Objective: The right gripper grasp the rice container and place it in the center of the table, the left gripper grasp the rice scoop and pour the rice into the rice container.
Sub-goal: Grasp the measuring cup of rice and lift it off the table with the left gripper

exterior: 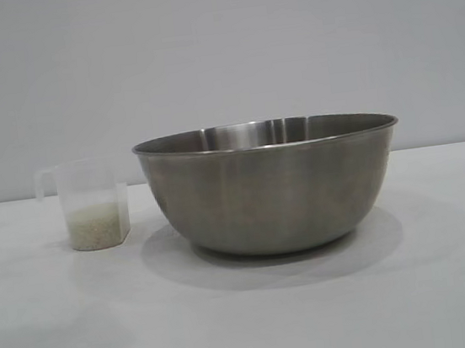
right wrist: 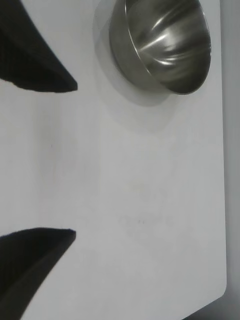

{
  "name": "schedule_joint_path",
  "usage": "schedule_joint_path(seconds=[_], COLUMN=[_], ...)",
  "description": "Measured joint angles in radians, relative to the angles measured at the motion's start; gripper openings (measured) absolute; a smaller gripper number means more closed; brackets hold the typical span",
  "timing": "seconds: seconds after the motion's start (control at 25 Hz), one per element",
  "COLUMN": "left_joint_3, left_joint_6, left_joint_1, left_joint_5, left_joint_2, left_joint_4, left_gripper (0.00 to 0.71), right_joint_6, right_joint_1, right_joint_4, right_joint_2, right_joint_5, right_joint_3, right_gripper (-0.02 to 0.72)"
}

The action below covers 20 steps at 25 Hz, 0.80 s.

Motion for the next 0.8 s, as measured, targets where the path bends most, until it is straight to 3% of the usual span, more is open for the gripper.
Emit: schedule_joint_path(seconds=[0.16, 0.32, 0.6, 0.8], left_joint_3=[0.034, 0.041, 0.041, 0.038], left_joint_6=[0.351, 0.484, 0.494, 0.317], left_joint_1=[0.0, 0.0, 0.0, 0.0], left_joint_5=[0.027, 0.14, 0.17, 0.212], left_joint_2=[0.052, 0.123, 0.228, 0.245], left_joint_4=[-0.31, -0.374, -0.378, -0.378], left_gripper=[0.507, 0.507, 0.507, 0.507], right_joint_6=[0.0, 0.0, 0.0, 0.0], right_joint_1=[0.0, 0.0, 0.0, 0.0], right_joint_4=[0.0, 0.0, 0.0, 0.0], right_joint_2=[0.0, 0.0, 0.0, 0.0], right_joint_5=[0.0, 0.0, 0.0, 0.0], right_joint_3=[0.0, 0.0, 0.0, 0.0], right_gripper=[0.484, 0.484, 0.484, 0.484])
